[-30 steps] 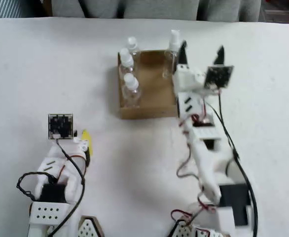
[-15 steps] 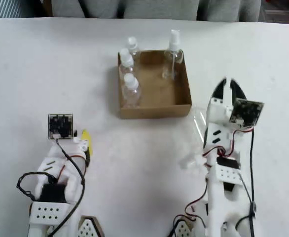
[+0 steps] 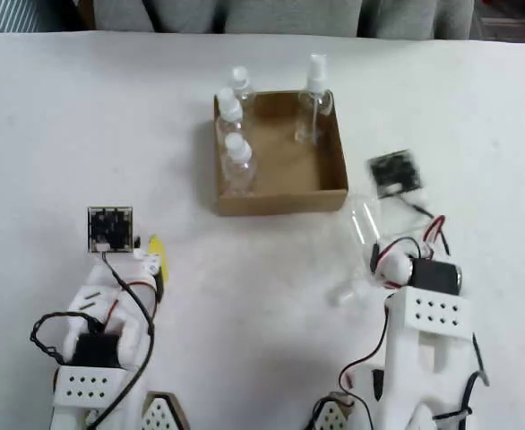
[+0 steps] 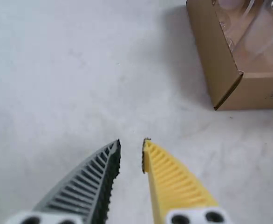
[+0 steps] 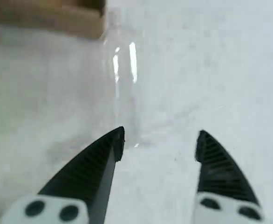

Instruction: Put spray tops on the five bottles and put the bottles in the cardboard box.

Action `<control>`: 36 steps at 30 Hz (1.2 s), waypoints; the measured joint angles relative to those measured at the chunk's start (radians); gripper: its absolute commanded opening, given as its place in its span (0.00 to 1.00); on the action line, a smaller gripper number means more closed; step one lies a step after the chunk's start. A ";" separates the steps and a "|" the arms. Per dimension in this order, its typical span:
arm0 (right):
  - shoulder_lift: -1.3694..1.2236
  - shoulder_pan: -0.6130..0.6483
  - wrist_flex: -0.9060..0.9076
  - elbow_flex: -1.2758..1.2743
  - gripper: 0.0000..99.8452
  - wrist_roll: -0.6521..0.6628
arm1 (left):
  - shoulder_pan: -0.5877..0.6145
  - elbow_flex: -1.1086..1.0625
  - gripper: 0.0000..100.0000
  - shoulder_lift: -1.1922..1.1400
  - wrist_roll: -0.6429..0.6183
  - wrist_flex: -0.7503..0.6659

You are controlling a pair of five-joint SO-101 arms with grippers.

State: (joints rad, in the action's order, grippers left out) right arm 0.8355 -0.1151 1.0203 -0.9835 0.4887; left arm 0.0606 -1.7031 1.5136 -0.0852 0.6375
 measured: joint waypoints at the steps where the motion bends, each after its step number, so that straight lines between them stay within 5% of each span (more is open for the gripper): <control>1: 0.000 0.012 0.091 0.029 0.29 0.054 | 0.000 0.000 0.09 0.000 0.000 0.000; 7: 0.021 0.072 0.514 0.104 0.22 0.632 | 0.000 0.000 0.09 0.000 0.000 0.000; 11: 0.021 0.072 0.516 0.040 0.23 1.017 | 0.000 0.000 0.09 0.000 0.000 0.000; 16: 0.021 0.072 0.364 -0.106 0.30 1.274 | 0.000 0.000 0.09 0.000 0.000 0.000; 25: 0.021 0.077 0.037 -0.281 0.31 1.346 | 0.000 0.000 0.09 0.000 0.000 0.000; 36: 0.021 0.135 -0.086 -0.367 0.28 1.347 | 0.000 0.000 0.09 0.000 0.000 0.000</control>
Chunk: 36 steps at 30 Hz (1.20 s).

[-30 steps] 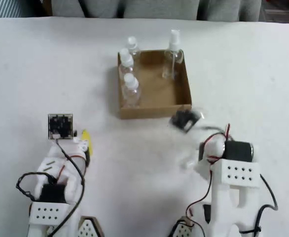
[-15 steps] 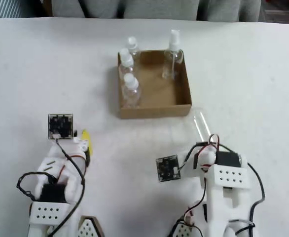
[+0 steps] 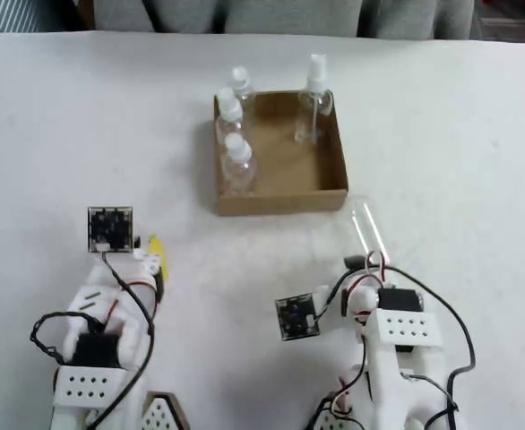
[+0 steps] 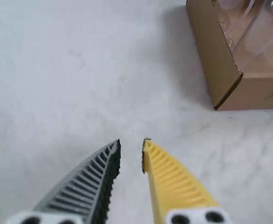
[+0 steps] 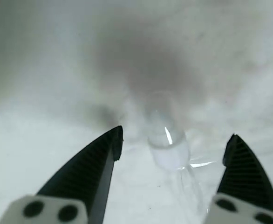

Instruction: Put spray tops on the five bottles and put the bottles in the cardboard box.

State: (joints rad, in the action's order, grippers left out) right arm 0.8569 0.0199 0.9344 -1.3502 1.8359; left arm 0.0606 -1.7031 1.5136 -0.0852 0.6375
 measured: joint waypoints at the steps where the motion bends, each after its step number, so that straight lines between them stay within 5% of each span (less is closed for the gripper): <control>1: -0.003 0.002 -0.006 0.000 0.26 0.000 | 0.000 0.000 0.09 0.000 0.000 0.000; 8: -0.210 0.000 -0.051 0.075 0.02 -0.014 | 0.000 0.000 0.09 0.000 0.000 0.000; 17: -0.462 0.021 0.008 0.319 0.02 -0.333 | 0.000 0.000 0.09 0.000 0.000 0.000; 29: -0.394 0.370 0.354 0.680 0.04 -1.366 | 0.000 0.000 0.09 0.000 0.000 0.000; 36: -0.416 0.505 0.224 0.694 0.08 -1.889 | 0.000 0.000 0.09 0.000 0.000 0.000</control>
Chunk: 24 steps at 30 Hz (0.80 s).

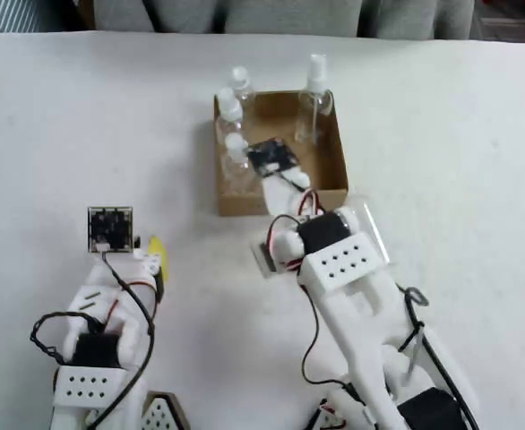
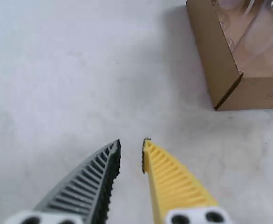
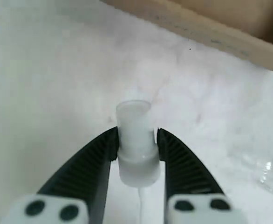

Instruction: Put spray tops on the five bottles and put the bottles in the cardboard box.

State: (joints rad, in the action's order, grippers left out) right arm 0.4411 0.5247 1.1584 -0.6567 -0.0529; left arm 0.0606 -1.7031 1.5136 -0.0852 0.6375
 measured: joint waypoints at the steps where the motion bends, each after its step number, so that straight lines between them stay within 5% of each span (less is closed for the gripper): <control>1: -0.015 0.000 -0.044 -0.023 0.09 -0.055 | 0.000 0.000 0.09 0.000 0.000 0.000; 4: -0.049 0.006 -0.189 -0.110 0.18 -0.164 | 0.000 0.000 0.09 0.000 0.000 0.000; 10: -0.064 0.051 -0.269 -0.146 0.40 -0.170 | 0.000 0.000 0.09 0.000 0.000 0.000; 14: -0.032 0.037 -0.241 -0.146 0.32 -0.095 | 0.000 0.000 0.09 0.000 0.000 0.000; 20: 0.121 -0.150 -0.110 -0.158 0.01 -0.026 | -0.081 0.000 0.09 0.000 -0.054 0.005; 24: 0.222 -0.330 -0.109 -0.219 0.05 0.025 | -0.140 0.140 0.09 0.000 -0.124 0.160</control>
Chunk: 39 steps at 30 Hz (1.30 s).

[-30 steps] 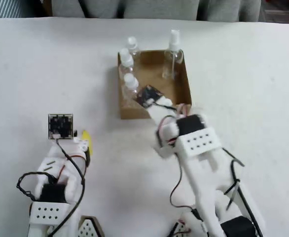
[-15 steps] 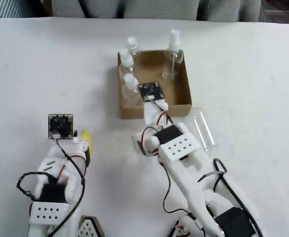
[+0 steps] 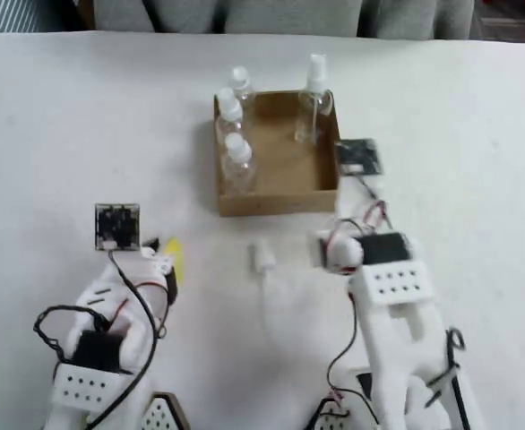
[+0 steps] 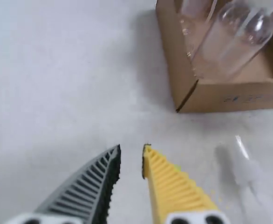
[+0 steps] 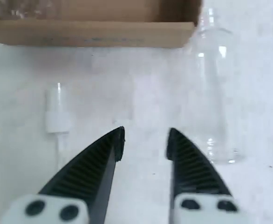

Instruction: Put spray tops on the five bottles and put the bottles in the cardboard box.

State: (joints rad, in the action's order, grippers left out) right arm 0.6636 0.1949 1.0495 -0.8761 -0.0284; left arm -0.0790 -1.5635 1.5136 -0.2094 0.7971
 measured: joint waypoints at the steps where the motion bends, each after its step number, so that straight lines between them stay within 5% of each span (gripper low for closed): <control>1: 0.021 -0.026 -0.006 -0.021 0.05 0.020 | -0.026 0.055 0.09 0.000 -0.003 0.054; 7: 0.101 -0.157 -0.074 -0.143 0.05 0.025 | -0.241 0.339 0.09 -0.049 -0.021 0.239; 17: 0.114 -0.290 -0.117 -0.201 0.05 0.068 | -0.391 0.832 0.10 -0.735 -0.186 0.364; 24: 0.114 -0.315 -0.141 -0.221 0.05 0.081 | -0.457 0.879 0.10 -1.066 -0.364 0.330; 33: 0.114 -0.315 -0.141 -0.221 0.05 0.081 | -0.456 0.879 0.11 -1.249 -0.382 0.164; 39: 0.114 -0.315 -0.141 -0.221 0.05 0.081 | -0.456 0.879 0.28 -1.260 -0.402 0.120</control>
State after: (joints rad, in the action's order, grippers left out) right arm 0.7772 -0.1197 0.9083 -1.0971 0.0529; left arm -0.5347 -0.6843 0.2539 -0.6114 0.9168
